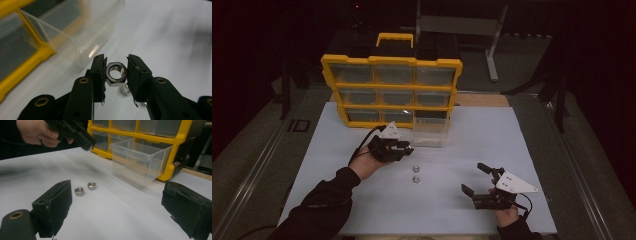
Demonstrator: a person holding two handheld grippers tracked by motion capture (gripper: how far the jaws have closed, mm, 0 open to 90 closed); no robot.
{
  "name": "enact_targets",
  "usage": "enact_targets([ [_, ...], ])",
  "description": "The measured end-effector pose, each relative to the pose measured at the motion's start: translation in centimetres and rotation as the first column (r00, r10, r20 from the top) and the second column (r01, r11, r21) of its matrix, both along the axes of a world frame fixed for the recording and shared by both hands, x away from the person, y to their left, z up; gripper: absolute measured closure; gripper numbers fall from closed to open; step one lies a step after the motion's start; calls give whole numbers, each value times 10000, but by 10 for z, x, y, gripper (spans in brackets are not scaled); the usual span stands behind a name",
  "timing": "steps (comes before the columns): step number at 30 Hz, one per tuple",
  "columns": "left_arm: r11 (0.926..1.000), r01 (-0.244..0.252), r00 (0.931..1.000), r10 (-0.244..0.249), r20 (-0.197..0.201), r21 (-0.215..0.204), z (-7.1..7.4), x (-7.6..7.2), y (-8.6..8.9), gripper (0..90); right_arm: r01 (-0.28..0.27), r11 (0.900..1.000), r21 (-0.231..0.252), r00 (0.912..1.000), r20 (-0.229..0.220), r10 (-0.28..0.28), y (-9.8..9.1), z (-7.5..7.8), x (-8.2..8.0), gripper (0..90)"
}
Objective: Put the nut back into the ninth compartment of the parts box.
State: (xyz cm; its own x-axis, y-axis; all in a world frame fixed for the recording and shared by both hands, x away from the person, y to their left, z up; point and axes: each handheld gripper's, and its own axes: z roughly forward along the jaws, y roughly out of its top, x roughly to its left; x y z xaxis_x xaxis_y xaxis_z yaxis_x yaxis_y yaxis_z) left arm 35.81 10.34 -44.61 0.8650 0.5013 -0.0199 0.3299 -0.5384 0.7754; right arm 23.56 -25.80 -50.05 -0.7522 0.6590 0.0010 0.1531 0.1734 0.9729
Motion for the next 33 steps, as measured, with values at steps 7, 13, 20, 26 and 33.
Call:
enact_targets([
  [7, 9994, -312, 9992, 316, 261, -161, 24, 15, -7, 670, -9, 10000, 25, 10000, -5, 9, 0, 0, 0, 98],
  [13, 9975, -674, 9973, 679, 273, -194, 32, 29, -19, 669, -4, 10000, 40, 10000, 19, 4, -1, 0, 0, 98],
  [20, 9950, -930, 9955, 936, 157, -363, 31, 40, -35, 669, -21, 10000, 44, 10000, 4, 21, -1, 0, 0, 98],
  [26, 9893, -1406, 9901, 1405, -69, -399, 27, 49, -46, 669, -20, 10000, 66, 10000, 5, 20, -1, 0, 0, 98],
  [33, 9738, -2231, 9738, 2207, -551, -430, 20, 61, -59, 669, -45, 10000, 72, 10000, -31, 46, 0, -1, 1, 98],
])
